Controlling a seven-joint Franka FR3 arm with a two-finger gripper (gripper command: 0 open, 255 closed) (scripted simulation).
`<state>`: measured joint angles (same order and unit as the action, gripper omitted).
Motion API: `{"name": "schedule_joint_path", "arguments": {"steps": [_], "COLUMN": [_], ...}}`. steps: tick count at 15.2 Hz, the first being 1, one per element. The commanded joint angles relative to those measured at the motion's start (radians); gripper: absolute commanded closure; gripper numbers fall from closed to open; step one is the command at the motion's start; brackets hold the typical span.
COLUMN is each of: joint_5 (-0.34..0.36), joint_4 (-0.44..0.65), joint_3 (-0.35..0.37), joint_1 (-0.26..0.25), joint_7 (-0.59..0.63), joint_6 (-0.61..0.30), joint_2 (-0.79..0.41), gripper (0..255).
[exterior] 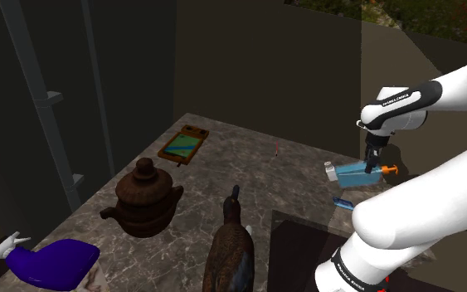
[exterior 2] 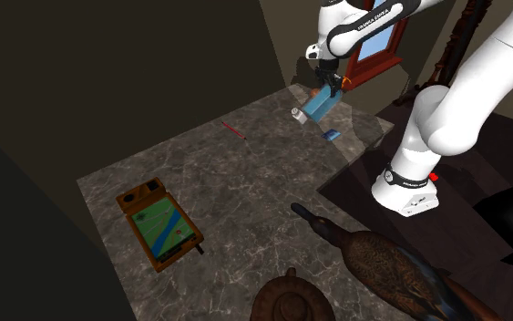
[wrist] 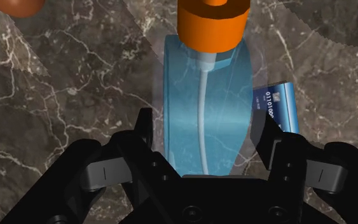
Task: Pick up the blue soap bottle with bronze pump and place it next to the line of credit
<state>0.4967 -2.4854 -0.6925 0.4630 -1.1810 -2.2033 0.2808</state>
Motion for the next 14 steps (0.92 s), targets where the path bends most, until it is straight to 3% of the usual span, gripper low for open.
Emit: {"name": "schedule_joint_path", "arguments": {"steps": [1, 6, 10, 14], "joint_5": [-0.001, -0.002, -0.012, -0.013], "joint_4": [-0.004, -0.005, 0.063, 0.063], "joint_3": [0.001, 0.001, 0.054, 0.054], "joint_1": [-0.002, -0.003, -0.009, -0.009], "joint_7": [-0.001, 0.0, 0.008, 0.008], "joint_6": [0.001, -0.001, 0.148, 0.148], "joint_2": [-0.001, -0.004, 0.074, 0.074], "gripper": [0, 0, 0, 0]}}
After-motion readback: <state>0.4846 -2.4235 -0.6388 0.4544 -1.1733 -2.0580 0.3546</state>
